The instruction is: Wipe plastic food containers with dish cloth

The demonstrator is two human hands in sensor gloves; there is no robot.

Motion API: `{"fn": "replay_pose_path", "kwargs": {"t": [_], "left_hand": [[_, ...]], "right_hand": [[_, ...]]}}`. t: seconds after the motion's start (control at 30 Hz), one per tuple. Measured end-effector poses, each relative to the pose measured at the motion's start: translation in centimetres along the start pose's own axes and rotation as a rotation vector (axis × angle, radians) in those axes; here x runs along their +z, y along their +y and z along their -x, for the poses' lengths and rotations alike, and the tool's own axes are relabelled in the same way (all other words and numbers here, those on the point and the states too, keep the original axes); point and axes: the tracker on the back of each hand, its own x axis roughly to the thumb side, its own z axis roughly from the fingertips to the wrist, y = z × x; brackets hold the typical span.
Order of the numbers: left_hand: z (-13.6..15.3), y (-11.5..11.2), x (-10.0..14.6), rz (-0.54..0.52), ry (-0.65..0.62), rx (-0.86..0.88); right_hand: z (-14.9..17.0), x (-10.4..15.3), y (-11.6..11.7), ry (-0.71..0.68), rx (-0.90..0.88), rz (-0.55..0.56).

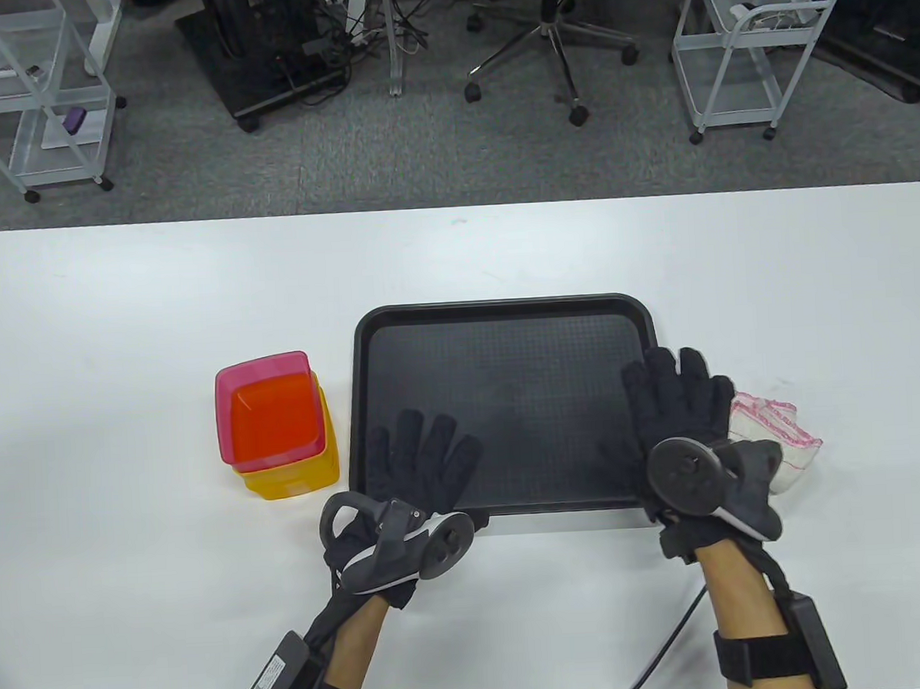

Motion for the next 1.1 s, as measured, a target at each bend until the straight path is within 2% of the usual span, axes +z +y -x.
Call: {"fn": "replay_pose_path", "kwargs": {"t": [0.07,0.17,0.2,0.23,0.37,0.53,0.77,1.0,1.1], "left_hand": [[0.2,0.0,0.1,0.003,0.009,0.008],[0.2,-0.3,0.2,0.012,0.01,-0.033],[0.2,-0.5,0.2,0.02,0.008,-0.048],[0.2,-0.6,0.2,0.037,0.007,-0.056],[0.2,-0.8,0.2,0.038,0.005,-0.051],[0.3,-0.6,0.2,0.03,0.011,-0.028],[0.4,0.1,0.4,0.009,0.009,-0.002],[0.5,0.1,0.5,0.028,0.002,0.002],[0.5,-0.1,0.5,0.034,-0.003,0.009]], "right_hand": [[-3.0,0.3,1.4,-0.058,-0.008,-0.071],[-5.1,1.2,3.7,-0.134,-0.023,-0.086],[-5.4,1.5,4.7,-0.164,-0.013,-0.108],[-5.4,1.9,5.4,-0.156,0.034,-0.177],[-3.8,2.8,6.9,-0.107,0.073,-0.272],[-1.6,2.9,7.0,-0.015,0.004,-0.298],[-0.4,3.0,7.1,0.039,-0.026,-0.311],[-0.3,3.0,7.3,0.024,-0.039,-0.298],[-0.6,3.2,7.1,-0.013,-0.053,-0.25]]}}
